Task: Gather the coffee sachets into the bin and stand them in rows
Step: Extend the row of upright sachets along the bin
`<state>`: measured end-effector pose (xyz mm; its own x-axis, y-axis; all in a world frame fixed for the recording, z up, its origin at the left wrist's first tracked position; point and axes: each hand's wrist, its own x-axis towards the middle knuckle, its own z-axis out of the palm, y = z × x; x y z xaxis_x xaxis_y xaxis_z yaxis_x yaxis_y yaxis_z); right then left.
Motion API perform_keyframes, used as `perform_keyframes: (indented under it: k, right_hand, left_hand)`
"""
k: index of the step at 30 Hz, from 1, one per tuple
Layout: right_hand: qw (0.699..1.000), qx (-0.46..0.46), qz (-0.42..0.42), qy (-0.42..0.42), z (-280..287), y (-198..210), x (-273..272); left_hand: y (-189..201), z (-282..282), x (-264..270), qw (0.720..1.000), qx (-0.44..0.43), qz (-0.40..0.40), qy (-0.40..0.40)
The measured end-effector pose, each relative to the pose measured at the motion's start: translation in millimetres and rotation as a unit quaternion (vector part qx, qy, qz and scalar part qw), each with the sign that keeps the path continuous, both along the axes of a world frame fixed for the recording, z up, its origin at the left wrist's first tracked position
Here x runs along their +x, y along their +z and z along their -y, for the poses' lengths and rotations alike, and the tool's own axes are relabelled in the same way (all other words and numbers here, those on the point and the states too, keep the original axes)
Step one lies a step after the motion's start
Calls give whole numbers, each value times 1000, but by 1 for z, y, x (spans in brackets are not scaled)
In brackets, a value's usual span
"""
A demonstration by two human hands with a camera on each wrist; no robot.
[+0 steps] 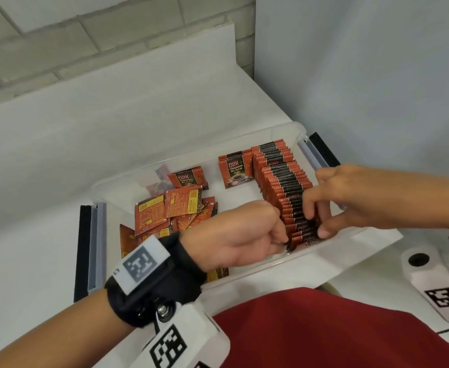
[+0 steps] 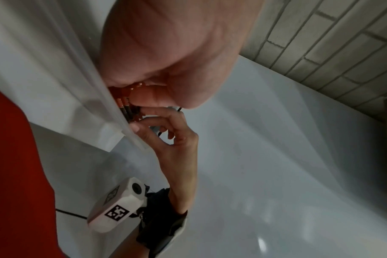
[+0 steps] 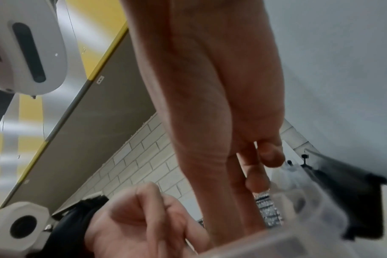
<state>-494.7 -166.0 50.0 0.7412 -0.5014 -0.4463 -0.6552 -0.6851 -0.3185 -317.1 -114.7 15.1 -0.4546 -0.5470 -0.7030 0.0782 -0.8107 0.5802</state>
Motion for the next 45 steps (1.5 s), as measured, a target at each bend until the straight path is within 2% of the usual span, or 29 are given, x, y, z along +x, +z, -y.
perform_keyframes:
  k: [7,9,12,17,21,26,31,34,37,39,42,45]
  right_hand:
    - [999,-37,17,-7,2,-7,-8]
    - [995,-64,72,-29,2,-4,-6]
    - [970,-186,155,2,-2,-7,-2]
    - [960,-257,104,40,-8,-26,-6]
    - [956,-262,126,32,-5,-26,-11]
    - [955,-258,128,69,-6,-31,-5]
    - [968,-143,190,81,-7,-8,-13]
    - [981,-75,143,112,-17,-11,-10]
    - [992,-25,100,76,-14,-16,-12]
    - [993,-8,101,61,-8,-11,-12]
    - [993,-15,116,8,3,5,-6]
    - [984,-105,140,-18,11,12,5]
  left_hand:
    - [-1,-1,1,1000,2,3,-12]
    - [0,-2,2,1000,3,5,-17]
    - [2,-2,-1,1000,2,7,-3]
    - [3,2,-3,1000,11,7,17]
    - [2,2,-1,1000,15,-13,11]
    - [3,1,-3,1000,16,-24,12]
    - [3,-1,4,999,18,-42,-16]
    - [-2,0,2,997,16,-57,-39]
    - [-5,3,4,996,20,-51,-70]
    - [-2,1,6,996,10,-25,-84]
    - [6,2,10,997,-28,41,-59]
    - [4,10,13,997,-39,62,-1]
